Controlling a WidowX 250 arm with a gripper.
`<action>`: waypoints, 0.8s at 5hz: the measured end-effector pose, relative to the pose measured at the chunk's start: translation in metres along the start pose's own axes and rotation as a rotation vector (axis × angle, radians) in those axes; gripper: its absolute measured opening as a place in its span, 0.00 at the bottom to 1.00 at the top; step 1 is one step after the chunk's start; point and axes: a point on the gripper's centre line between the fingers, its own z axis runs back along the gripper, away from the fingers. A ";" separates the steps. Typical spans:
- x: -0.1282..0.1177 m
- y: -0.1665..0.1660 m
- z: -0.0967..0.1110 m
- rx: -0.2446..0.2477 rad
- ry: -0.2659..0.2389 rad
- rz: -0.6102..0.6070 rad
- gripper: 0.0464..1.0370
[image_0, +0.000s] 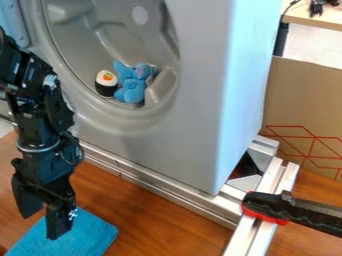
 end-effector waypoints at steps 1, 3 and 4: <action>-0.001 -0.001 -0.004 -0.005 0.008 -0.002 0.96; 0.006 -0.008 -0.025 -0.040 -0.100 0.007 0.96; 0.009 -0.013 -0.041 -0.061 -0.118 -0.004 0.96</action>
